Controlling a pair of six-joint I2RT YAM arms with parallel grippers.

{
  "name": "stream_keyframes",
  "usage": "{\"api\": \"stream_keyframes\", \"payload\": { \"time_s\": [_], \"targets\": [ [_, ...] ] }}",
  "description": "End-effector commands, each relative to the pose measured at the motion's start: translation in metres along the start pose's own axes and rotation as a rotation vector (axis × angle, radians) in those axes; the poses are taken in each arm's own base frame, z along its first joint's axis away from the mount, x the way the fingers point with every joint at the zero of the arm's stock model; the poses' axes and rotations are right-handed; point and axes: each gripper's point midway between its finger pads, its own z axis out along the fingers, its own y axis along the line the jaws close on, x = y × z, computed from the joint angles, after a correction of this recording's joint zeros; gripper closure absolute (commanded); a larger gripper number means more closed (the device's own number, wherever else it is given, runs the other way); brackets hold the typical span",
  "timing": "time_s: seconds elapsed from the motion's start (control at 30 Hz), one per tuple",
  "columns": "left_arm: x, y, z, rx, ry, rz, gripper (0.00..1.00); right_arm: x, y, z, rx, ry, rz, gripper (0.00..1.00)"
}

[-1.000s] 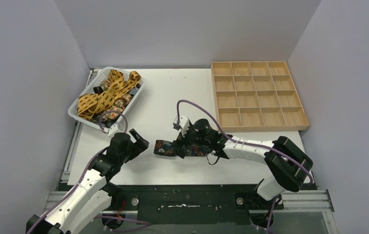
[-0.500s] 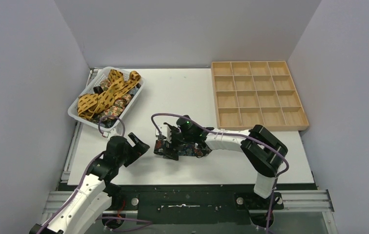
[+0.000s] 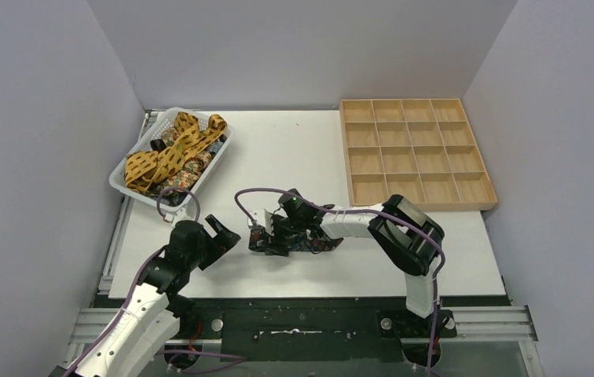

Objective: Roll the ties
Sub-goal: Roll the tie at the center of the board.

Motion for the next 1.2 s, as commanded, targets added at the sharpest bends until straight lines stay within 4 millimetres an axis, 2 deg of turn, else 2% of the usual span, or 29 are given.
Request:
{"api": "stream_keyframes", "payload": {
  "time_s": [0.0,0.1,0.17,0.3,0.37,0.43,0.5,0.7,0.9,1.0,1.07,1.1,1.17],
  "targets": [
    [0.001,0.001,0.001,0.0,0.005,0.002,0.19,-0.001,0.001,0.002,-0.029,-0.003,-0.033,0.46],
    [0.002,0.002,0.002,-0.004,0.01,0.002,0.19,-0.003,0.01,0.002,-0.036,-0.008,-0.01,0.55],
    [0.003,0.003,0.003,-0.006,0.013,0.002,0.19,-0.007,0.014,0.002,-0.024,-0.012,0.023,0.55],
    [0.004,0.003,0.004,-0.007,0.016,-0.003,0.19,-0.01,0.018,0.003,-0.006,-0.023,0.014,0.47],
    [0.004,0.001,0.004,0.005,0.019,-0.006,0.19,-0.009,0.012,0.001,0.014,-0.004,-0.008,0.38],
    [0.004,-0.001,0.004,0.012,0.02,-0.006,0.19,-0.012,0.006,-0.004,0.03,0.015,-0.032,0.24],
    [0.004,-0.002,0.004,0.016,0.019,-0.008,0.19,-0.02,-0.001,-0.011,0.06,0.014,-0.069,0.17],
    [0.001,-0.01,0.001,0.06,0.007,-0.003,0.18,-0.06,-0.008,-0.047,0.172,-0.089,-0.151,0.1],
    [-0.004,-0.012,-0.001,0.072,-0.019,0.001,0.17,-0.074,-0.006,-0.088,0.324,-0.17,-0.078,0.05],
    [-0.003,-0.013,0.001,0.079,-0.016,0.004,0.17,-0.075,-0.016,-0.121,0.517,-0.263,0.096,0.0],
    [-0.003,-0.015,0.003,0.093,-0.012,0.009,0.17,-0.06,-0.026,-0.141,0.648,-0.322,0.377,0.0],
    [-0.003,-0.016,0.004,0.098,-0.013,0.011,0.17,-0.05,-0.029,-0.146,0.677,-0.336,0.557,0.0],
    [0.0,-0.019,0.006,0.118,-0.003,0.012,0.16,-0.042,-0.021,-0.138,0.547,-0.363,0.782,0.0]
  ]
}}
